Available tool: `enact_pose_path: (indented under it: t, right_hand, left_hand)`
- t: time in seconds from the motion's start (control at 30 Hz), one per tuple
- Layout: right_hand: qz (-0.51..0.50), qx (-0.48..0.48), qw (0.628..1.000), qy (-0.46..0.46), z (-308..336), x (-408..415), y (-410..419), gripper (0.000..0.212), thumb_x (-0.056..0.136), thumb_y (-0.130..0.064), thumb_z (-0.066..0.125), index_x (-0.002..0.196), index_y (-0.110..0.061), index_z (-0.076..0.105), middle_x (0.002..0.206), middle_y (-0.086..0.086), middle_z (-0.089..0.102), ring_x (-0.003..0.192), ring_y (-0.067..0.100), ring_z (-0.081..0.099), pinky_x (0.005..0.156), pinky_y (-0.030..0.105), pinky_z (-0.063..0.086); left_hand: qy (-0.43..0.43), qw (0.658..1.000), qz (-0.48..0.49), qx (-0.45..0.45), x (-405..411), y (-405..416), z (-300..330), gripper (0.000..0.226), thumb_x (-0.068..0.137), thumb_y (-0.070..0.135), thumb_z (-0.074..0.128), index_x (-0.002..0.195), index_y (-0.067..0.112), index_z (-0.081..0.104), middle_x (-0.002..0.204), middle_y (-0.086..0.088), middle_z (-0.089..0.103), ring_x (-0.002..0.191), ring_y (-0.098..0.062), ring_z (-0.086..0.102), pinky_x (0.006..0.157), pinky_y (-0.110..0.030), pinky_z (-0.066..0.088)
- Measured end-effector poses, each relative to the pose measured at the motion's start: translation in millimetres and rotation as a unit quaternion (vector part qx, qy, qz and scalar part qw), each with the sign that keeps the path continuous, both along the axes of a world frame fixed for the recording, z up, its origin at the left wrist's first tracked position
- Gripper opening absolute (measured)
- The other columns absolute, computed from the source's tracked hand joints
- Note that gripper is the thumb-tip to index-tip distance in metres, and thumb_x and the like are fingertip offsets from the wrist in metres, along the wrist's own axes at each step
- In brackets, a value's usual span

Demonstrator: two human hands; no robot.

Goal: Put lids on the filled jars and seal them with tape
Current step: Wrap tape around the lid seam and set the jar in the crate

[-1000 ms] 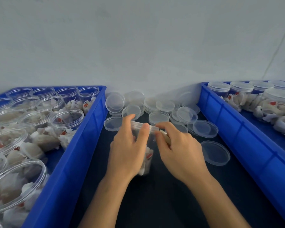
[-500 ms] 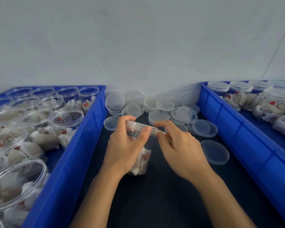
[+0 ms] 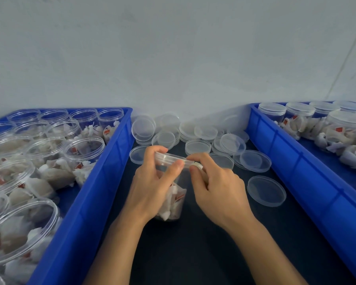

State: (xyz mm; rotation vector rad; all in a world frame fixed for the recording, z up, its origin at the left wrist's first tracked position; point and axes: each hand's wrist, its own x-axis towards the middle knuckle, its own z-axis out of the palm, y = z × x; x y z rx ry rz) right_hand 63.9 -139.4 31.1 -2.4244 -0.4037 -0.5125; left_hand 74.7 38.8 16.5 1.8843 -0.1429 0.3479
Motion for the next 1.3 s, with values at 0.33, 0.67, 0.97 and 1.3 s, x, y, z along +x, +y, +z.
enact_pose_path:
  t: [0.33, 0.67, 0.97, 1.3]
  right_hand:
    - [-0.001, -0.009, 1.0, 0.011, 1, 0, -3, 0.023, 0.106, -0.047, 0.035, 0.125, -0.044, 0.047, 0.068, -0.011, 0.059, 0.065, 0.016, 0.059, 0.067, 0.04, 0.05]
    - [0.025, -0.006, 0.999, 0.023, -1, 3, -7, 0.021, 0.107, -0.041, 0.038, 0.127, -0.042, 0.042, 0.064, -0.011, 0.058, 0.058, 0.013, 0.057, 0.063, 0.041, 0.05]
    - [0.036, 0.018, 0.999, 0.006, -4, 6, -10, 0.008, 0.106, -0.038, 0.048, 0.104, -0.035, 0.04, 0.057, -0.008, 0.051, 0.051, 0.017, 0.049, 0.055, 0.043, 0.047]
    - [0.054, 0.003, 0.999, 0.005, -1, 4, -12, 0.006, 0.103, -0.042, 0.044, 0.101, -0.038, 0.049, 0.061, -0.013, 0.055, 0.055, 0.017, 0.05, 0.055, 0.035, 0.038]
  left_hand:
    - [-0.076, 0.984, 0.089, 0.137, 1, -2, 3, 0.063, 0.073, 0.088, 0.06, 0.126, 0.055, 0.051, 0.117, 0.02, 0.058, 0.098, 0.005, 0.063, 0.075, -0.019, 0.054]
    - [-0.074, 0.98, 0.088, 0.163, -1, -11, 0, 0.053, 0.08, 0.083, 0.056, 0.123, 0.058, 0.038, 0.12, 0.023, 0.057, 0.101, -0.003, 0.064, 0.084, -0.045, 0.062]
    - [-0.1, 0.977, 0.091, 0.166, 5, -7, -4, 0.051, 0.079, 0.084, 0.06, 0.116, 0.06, 0.035, 0.109, 0.025, 0.059, 0.094, 0.001, 0.065, 0.073, -0.029, 0.059]
    - [-0.108, 0.978, 0.08, 0.16, 2, -4, -3, 0.056, 0.079, 0.082, 0.063, 0.118, 0.053, 0.036, 0.102, 0.024, 0.061, 0.096, 0.005, 0.064, 0.067, -0.02, 0.055]
